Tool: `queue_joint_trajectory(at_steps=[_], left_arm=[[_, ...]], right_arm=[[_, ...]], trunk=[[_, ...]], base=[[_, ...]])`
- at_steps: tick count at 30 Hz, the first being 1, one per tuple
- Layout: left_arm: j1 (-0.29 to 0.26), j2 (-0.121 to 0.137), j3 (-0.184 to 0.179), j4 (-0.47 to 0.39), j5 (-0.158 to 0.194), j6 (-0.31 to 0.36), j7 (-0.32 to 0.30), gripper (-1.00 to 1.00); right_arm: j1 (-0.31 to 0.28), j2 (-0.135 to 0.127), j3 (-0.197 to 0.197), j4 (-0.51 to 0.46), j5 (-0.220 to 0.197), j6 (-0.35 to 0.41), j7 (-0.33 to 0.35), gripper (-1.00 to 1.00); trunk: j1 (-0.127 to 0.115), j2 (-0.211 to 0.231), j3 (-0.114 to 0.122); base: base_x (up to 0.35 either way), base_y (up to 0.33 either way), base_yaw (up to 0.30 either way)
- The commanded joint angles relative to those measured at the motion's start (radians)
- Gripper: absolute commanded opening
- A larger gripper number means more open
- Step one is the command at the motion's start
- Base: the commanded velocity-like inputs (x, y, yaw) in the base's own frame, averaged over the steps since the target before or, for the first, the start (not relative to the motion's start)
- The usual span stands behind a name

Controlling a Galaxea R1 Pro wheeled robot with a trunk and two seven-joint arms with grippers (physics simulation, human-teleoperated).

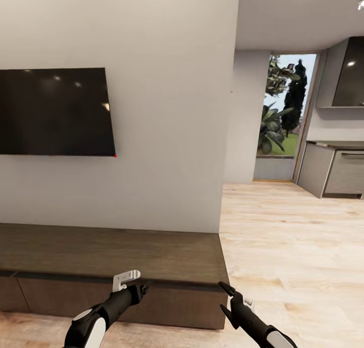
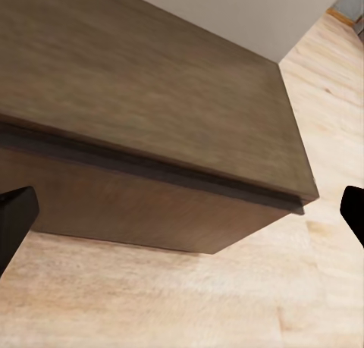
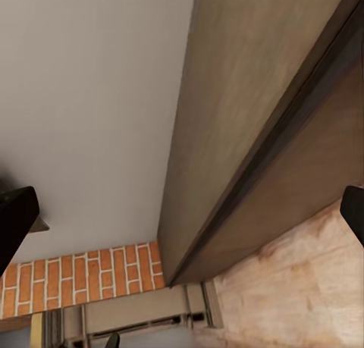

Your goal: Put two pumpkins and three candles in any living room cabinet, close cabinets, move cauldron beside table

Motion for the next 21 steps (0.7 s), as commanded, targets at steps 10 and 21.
queue_joint_trajectory(at_steps=[10,21], left_arm=[[-0.001,0.0,0.001,-0.003,0.004,0.003,-0.003,1.0],[-0.001,0.0,0.001,-0.004,0.004,0.002,-0.004,1.0]], right_arm=[[0.0,-0.016,-0.002,-0.001,-0.009,0.007,0.01,1.0],[-0.001,-0.016,-0.001,-0.006,-0.007,0.007,0.017,1.0]], trunk=[[0.038,-0.071,-0.033],[0.08,-0.148,-0.067]], base=[[0.0,0.0,0.0],[0.0,0.0,0.0]])
